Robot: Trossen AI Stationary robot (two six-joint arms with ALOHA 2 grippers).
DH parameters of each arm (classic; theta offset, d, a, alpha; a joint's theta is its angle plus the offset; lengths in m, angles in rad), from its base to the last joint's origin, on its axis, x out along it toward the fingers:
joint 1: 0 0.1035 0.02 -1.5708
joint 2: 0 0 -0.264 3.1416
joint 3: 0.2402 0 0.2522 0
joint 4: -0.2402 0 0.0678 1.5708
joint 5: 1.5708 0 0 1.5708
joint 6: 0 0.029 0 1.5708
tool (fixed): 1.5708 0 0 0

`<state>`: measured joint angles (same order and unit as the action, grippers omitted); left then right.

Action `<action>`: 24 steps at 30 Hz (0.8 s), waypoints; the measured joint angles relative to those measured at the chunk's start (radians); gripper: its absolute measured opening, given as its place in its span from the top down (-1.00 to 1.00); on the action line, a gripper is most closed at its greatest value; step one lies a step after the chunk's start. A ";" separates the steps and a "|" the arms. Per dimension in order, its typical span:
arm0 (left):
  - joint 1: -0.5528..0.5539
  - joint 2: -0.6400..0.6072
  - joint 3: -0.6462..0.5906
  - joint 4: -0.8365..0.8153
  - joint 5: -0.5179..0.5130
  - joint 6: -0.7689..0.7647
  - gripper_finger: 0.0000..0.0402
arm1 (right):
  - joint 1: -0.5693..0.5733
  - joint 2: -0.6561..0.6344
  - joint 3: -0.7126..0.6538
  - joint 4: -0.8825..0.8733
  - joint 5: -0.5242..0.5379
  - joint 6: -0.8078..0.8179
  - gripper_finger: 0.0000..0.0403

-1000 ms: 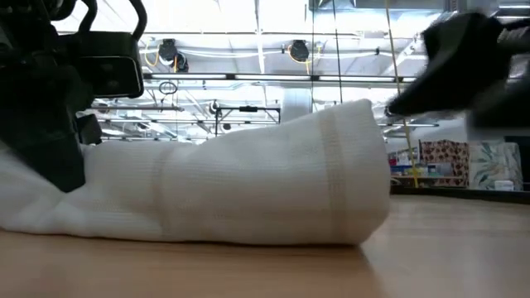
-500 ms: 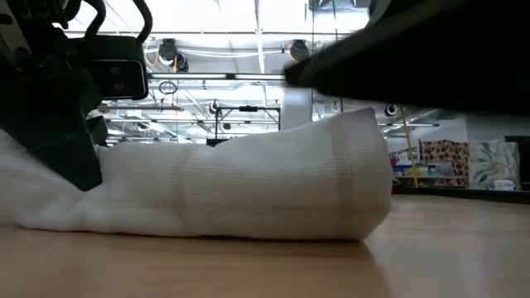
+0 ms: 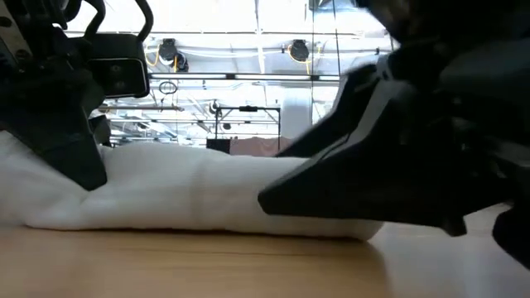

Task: Roll towel
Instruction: Roll the white towel

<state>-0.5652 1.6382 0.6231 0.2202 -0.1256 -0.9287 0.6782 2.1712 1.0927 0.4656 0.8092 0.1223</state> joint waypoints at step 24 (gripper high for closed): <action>-0.125 -0.236 0.000 -0.294 -0.145 0.155 -0.40 | -0.109 -0.005 -0.057 0.054 -0.263 0.313 0.54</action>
<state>-0.6901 1.4024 0.6231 -0.0737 -0.2707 -0.7742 0.5694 2.1658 1.0359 0.5194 0.5457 0.4351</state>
